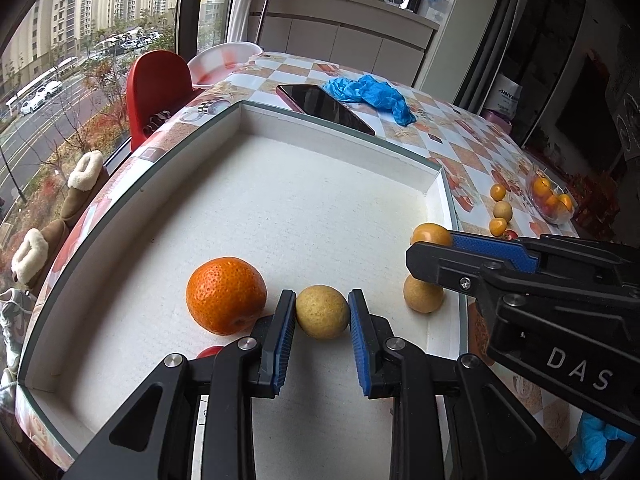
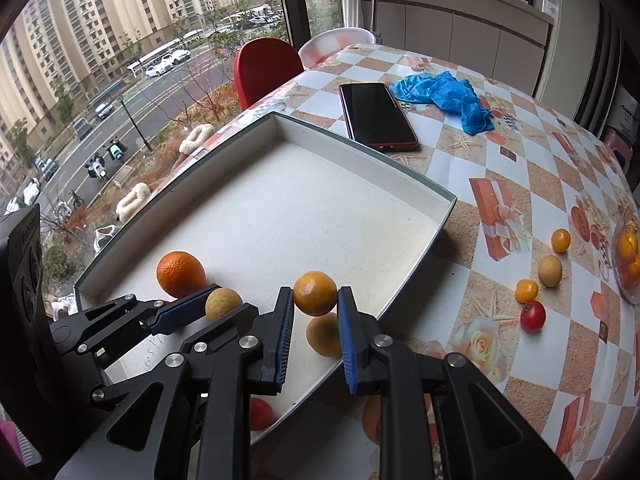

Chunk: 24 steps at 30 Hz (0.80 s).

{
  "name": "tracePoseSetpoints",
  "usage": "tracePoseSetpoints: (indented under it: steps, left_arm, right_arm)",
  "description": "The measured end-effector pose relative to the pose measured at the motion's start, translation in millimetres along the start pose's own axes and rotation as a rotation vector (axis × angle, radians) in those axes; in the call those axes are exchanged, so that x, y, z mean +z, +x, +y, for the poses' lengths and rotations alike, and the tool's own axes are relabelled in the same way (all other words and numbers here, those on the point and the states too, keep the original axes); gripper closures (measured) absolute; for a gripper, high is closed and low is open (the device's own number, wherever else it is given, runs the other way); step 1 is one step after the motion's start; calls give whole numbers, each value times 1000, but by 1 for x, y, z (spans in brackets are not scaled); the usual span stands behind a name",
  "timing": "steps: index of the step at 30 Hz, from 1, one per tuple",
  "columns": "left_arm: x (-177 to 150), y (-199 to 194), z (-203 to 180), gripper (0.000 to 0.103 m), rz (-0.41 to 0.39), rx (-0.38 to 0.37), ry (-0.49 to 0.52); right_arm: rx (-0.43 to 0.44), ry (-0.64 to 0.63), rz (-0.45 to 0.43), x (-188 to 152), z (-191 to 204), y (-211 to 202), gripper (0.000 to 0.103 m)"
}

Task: Organize fruits
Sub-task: 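Open both tools to drop the pear and orange into the tray, then move both open tools back over the loose fruits on the table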

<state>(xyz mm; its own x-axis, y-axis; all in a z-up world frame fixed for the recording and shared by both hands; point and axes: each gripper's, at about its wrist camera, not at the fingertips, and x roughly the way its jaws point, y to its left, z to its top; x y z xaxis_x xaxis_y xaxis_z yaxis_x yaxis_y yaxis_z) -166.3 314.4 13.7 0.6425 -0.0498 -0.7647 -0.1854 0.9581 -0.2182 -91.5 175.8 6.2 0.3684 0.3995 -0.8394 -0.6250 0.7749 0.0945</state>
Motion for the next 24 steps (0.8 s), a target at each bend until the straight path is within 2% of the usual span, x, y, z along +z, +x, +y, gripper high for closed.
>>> tracePoseSetpoints:
  steps: [12, 13, 14, 15, 16, 17, 19, 23, 24]
  left_arm:
    - [0, 0, -2, 75, 7, 14, 14]
    - [0, 0, -3, 74, 7, 16, 18]
    - [0, 1, -3, 74, 8, 17, 20]
    - [0, 1, -4, 69, 9, 18, 23]
    - [0, 0, -4, 52, 8, 16, 23]
    - [1, -2, -5, 44, 3, 16, 25]
    - [2, -9, -6, 17, -35, 31, 26]
    - [3, -8, -5, 14, -21, 44, 20]
    - [3, -7, -5, 14, -15, 47, 18]
  right_arm:
    - [23, 6, 40, 2, 0, 13, 77]
    - [23, 7, 42, 2, 0, 14, 75]
    - [19, 6, 44, 2, 0, 14, 67]
    - [17, 6, 44, 3, 0, 13, 54]
    - [16, 8, 36, 3, 0, 12, 51]
    - [22, 10, 32, 3, 0, 10, 46]
    - [25, 10, 25, 4, 1, 7, 39]
    - [10, -1, 4, 3, 1, -2, 22]
    - [3, -1, -2, 2, 0, -5, 21]
